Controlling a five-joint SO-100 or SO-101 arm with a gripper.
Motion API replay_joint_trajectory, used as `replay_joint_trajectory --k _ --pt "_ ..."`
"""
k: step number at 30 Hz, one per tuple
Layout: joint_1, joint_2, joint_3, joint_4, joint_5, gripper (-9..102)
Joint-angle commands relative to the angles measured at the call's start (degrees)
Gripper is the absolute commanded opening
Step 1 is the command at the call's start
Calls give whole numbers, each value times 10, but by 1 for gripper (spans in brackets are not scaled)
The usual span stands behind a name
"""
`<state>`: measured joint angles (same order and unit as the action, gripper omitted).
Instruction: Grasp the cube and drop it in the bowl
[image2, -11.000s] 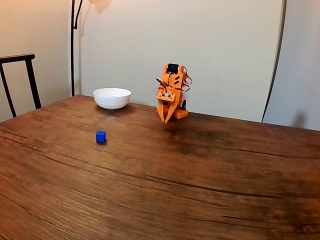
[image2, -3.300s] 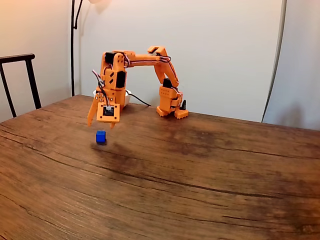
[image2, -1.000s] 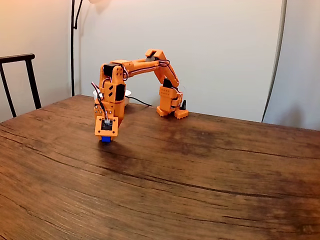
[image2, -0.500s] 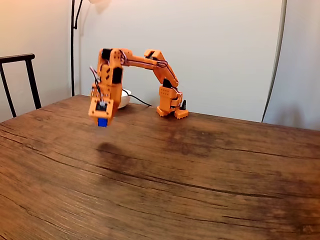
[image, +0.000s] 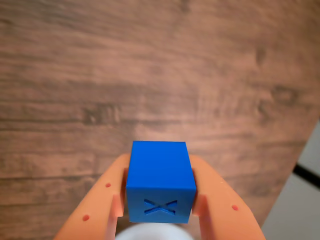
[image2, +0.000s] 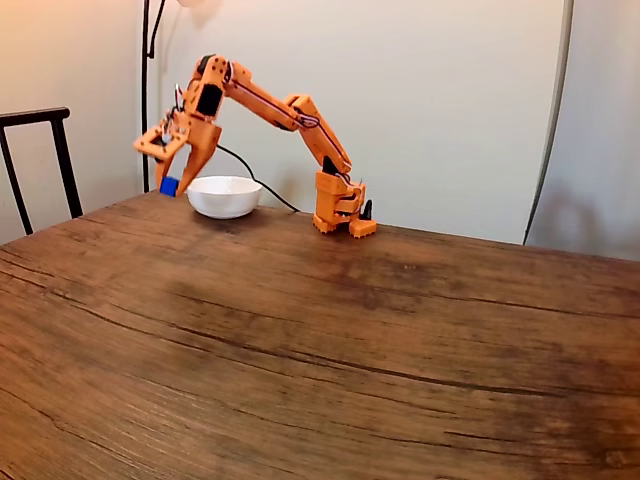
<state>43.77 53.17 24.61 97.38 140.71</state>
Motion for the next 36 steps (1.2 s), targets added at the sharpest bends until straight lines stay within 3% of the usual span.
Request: replay_joint_trajectory --k 1,22,36 --pt "34 74 31 35 -12 5" --pt "217 461 410 34 -14 5" --pt "406 577 566 2 -11 5"
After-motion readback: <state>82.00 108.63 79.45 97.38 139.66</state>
